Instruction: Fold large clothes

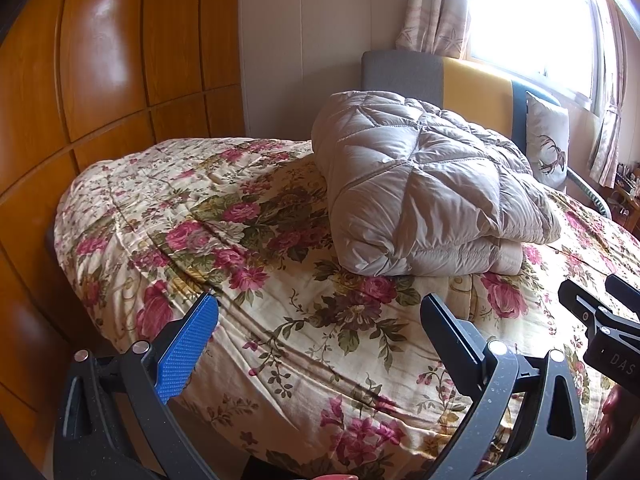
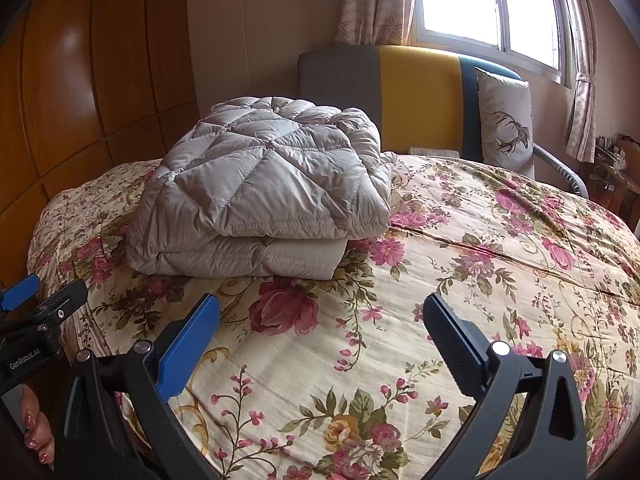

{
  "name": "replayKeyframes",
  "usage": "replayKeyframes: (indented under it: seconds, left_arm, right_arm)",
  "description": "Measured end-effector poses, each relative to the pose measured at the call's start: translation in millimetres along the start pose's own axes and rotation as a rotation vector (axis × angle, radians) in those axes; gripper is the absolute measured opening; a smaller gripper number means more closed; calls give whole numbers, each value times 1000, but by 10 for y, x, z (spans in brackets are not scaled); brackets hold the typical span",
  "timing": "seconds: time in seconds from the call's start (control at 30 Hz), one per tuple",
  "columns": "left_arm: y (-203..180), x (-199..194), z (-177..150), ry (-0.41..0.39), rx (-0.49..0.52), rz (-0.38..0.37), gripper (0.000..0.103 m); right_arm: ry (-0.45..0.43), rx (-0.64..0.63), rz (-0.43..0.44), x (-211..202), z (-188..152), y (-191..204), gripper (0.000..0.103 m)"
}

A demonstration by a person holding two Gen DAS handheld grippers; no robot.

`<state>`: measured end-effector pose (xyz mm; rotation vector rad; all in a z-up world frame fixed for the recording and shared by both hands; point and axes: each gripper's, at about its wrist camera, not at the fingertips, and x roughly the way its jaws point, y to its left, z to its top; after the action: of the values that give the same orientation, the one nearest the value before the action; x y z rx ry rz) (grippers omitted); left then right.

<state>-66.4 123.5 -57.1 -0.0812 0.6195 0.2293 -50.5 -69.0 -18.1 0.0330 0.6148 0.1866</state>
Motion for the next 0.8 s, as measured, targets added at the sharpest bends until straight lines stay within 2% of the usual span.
replayKeyframes:
  seconds: [0.8]
  left_arm:
    - [15, 22, -18, 4, -1, 1, 100]
  right_arm:
    - [9, 0, 12, 18, -12, -5, 101]
